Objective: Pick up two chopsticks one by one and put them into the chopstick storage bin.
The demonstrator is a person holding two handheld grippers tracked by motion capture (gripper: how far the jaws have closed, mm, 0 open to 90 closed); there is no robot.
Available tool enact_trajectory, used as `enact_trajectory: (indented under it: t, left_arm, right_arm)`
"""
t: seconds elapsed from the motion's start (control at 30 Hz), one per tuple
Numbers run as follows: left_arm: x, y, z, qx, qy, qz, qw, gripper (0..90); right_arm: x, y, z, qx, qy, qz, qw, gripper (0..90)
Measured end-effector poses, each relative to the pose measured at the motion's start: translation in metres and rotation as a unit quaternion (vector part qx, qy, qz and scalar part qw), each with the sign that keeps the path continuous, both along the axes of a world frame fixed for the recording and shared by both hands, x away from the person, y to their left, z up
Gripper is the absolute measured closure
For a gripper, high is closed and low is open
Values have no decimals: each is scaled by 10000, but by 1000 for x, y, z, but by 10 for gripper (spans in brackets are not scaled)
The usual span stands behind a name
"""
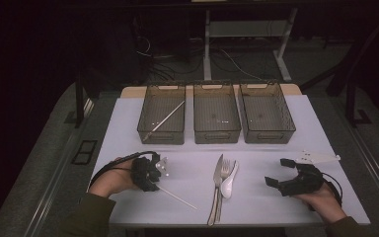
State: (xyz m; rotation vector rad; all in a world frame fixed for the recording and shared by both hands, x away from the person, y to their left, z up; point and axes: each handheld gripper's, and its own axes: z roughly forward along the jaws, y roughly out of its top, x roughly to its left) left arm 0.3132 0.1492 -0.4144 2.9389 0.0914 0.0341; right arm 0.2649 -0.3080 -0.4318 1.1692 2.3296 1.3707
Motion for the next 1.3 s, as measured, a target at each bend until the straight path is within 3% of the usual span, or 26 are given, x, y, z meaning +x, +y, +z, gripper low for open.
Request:
enact_trajectory:
  t: [0.67,0.97,1.07,1.23,1.3]
  left_arm:
    - [1,-5,0,8,-29,-35,10000,816]
    - [3,-3,0,-120,99,294,9994,845]
    - [6,-3,1,-208,1,285,9994,845]
    - [8,-2,4,-477,57,534,9974,845]
    - [6,-1,6,-610,126,736,9953,845]
  right_arm:
    - [0,0,0,6,-4,-16,10000,19]
    - [0,-1,0,3,-3,-12,10000,19]
    - [1,-1,0,7,2,-18,10000,18]
    - [0,-1,0,21,1,-30,10000,19]
    - [0,-1,1,25,1,-25,10000,19]
